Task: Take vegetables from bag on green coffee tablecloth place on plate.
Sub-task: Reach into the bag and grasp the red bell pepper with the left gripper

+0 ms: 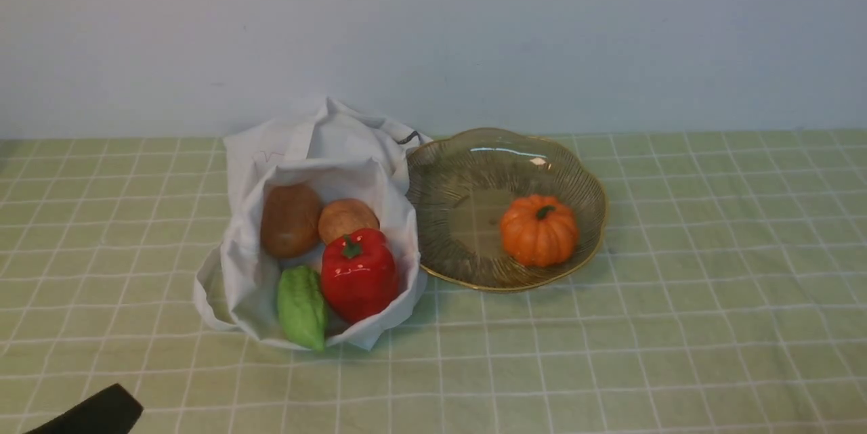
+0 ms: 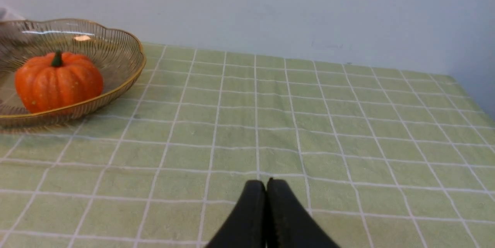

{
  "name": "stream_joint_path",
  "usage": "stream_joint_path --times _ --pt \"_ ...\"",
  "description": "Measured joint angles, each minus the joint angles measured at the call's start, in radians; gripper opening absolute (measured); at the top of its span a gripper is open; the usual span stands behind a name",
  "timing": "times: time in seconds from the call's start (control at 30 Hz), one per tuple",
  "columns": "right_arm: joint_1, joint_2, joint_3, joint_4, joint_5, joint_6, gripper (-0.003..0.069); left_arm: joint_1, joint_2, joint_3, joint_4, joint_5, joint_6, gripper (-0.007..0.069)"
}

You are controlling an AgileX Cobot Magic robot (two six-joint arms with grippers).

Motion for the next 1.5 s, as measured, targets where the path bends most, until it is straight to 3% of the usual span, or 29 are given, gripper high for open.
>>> stream_joint_path --times 0.1,0.2,0.23,0.33,0.53,0.67,0.73,0.9,0.93,1.07,1.1,1.2,1.23,1.27,1.37,1.5 --pt "0.000 0.000 0.000 0.000 0.000 0.000 -0.0015 0.000 0.220 -0.165 0.129 0.207 0.052 -0.0004" --pt "0.000 0.000 0.000 0.000 0.000 0.000 -0.0015 0.000 0.377 -0.252 0.226 0.315 0.068 -0.0004" --pt "0.000 0.000 0.000 0.000 0.000 0.000 -0.0015 0.000 0.555 -0.344 0.324 0.407 0.075 -0.0004" --pt "0.000 0.000 0.000 0.000 0.000 0.000 -0.0015 -0.003 0.818 -0.477 0.411 0.494 0.113 -0.0004" --pt "0.000 0.000 0.000 0.000 0.000 0.000 -0.0015 -0.088 1.073 -0.645 0.425 0.523 0.170 -0.0004" --pt "0.000 0.000 0.000 0.000 0.000 0.000 -0.0015 -0.227 1.248 -0.793 0.455 0.523 0.153 -0.0004" --pt "0.000 0.000 0.000 0.000 0.000 0.000 -0.0015 -0.317 1.354 -0.893 0.535 0.523 0.098 0.0004" --pt "0.000 0.000 0.000 0.000 0.000 0.000 -0.0015 -0.431 1.461 -1.024 0.727 0.524 -0.063 0.0048" --pt "0.000 0.000 0.000 0.000 0.000 0.000 -0.0015 -0.465 1.483 -1.059 0.814 0.525 -0.140 0.0080" --pt "0.000 0.000 0.000 0.000 0.000 0.000 -0.0015 -0.514 1.499 -1.094 0.995 0.483 -0.254 0.0204" --pt "0.000 0.000 0.000 0.000 0.000 0.000 -0.0015 -0.515 1.500 -1.094 1.001 0.479 -0.259 0.0221" --pt "0.000 0.000 0.000 0.000 0.000 0.000 -0.0015 -0.522 1.521 -1.098 1.057 0.430 -0.301 0.0389" --pt "0.000 0.000 0.000 0.000 0.000 0.000 -0.0015 -0.522 1.525 -1.098 1.062 0.430 -0.305 0.0399" --pt "0.000 0.000 0.000 0.000 0.000 0.000 -0.0015 -0.522 1.542 -1.098 1.084 0.420 -0.323 0.0486" --pt "0.000 0.000 0.000 0.000 0.000 0.000 -0.0015 -0.522 1.581 -1.098 1.134 0.418 -0.376 0.0598" --pt "0.000 0.000 0.000 0.000 0.000 0.000 -0.0015 -0.522 1.642 -1.098 1.180 0.416 -0.466 0.0677"
